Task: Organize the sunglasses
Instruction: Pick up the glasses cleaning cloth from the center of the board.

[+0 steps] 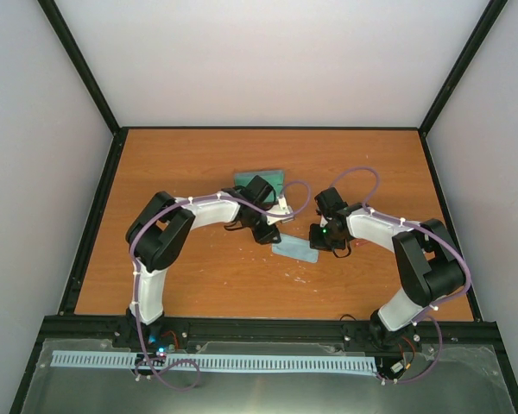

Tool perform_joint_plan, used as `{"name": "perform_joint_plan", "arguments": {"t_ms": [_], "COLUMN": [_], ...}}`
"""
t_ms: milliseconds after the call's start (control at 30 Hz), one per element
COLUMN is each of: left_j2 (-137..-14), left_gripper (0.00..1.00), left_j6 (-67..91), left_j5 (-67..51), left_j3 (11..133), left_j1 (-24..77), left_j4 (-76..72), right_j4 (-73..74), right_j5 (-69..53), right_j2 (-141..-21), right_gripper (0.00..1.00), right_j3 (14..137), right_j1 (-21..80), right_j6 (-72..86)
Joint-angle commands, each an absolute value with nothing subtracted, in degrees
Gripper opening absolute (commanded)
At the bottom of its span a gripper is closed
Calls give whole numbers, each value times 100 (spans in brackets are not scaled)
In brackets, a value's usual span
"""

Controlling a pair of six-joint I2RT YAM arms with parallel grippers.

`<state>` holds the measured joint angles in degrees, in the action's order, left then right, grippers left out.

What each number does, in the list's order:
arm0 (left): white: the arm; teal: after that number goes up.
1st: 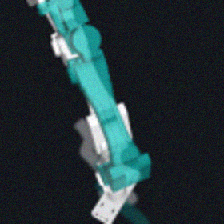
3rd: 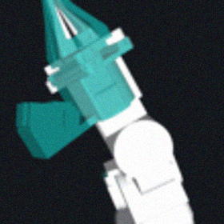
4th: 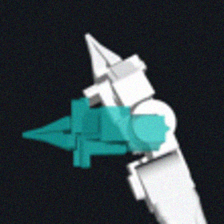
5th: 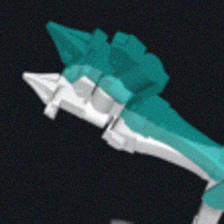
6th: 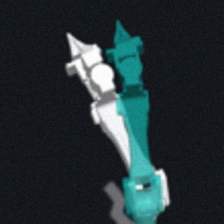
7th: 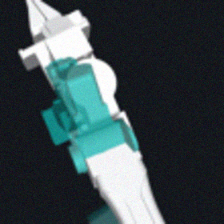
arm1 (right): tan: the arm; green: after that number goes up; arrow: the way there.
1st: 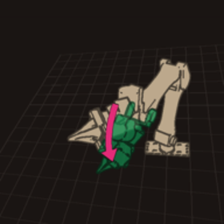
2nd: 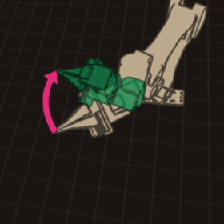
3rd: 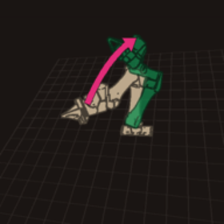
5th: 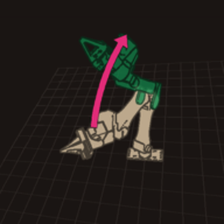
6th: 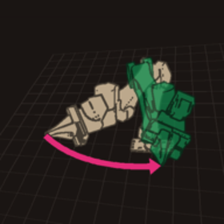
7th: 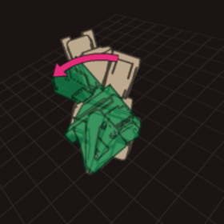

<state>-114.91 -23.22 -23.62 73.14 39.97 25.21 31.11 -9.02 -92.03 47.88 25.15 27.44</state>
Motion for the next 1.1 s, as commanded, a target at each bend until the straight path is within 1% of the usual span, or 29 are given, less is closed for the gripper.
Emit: {"name": "perform_joint_plan", "arguments": {"t_ms": [0, 200, 367, 433, 533, 667, 900, 1067], "left_j2": [-11649, -11663, -11602, -11564, -11486, -11379, -11047, -10807], "left_gripper": [40, 22, 12, 10, 3, 0, 0, 0], "left_j6": [-2357, -2335, -2333, -2346, -2358, -2364, -2307, -2147], "left_j5": [-2482, -2642, -2663, -2655, -2619, -2483, -2127, -1942], "left_j3": [7492, 7482, 7455, 7438, 7373, 7240, 6886, 6767], "left_j1": [4008, 4003, 4012, 4009, 4008, 4008, 3992, 3796], "left_j4": [2499, 2539, 2583, 2595, 2574, 2491, 2223, 2082], "right_j4": [3247, 3243, 3236, 3237, 3204, 3208, 3244, 3264], "right_j5": [-932, -941, -944, -950, -1022, -1048, -979, -985], "right_j2": [-9211, -9196, -9215, -9239, -9304, -9409, -9551, -9715], "right_gripper": [3, 3, 3, 3, 3, 3, 3, 3], "right_j3": [4674, 4677, 4714, 4748, 4817, 4938, 5232, 5495], "right_j1": [2549, 2549, 2546, 2542, 2549, 2558, 2574, 2575], "right_j6": [2725, 2734, 2733, 2730, 2671, 2608, 2507, 2432]}}
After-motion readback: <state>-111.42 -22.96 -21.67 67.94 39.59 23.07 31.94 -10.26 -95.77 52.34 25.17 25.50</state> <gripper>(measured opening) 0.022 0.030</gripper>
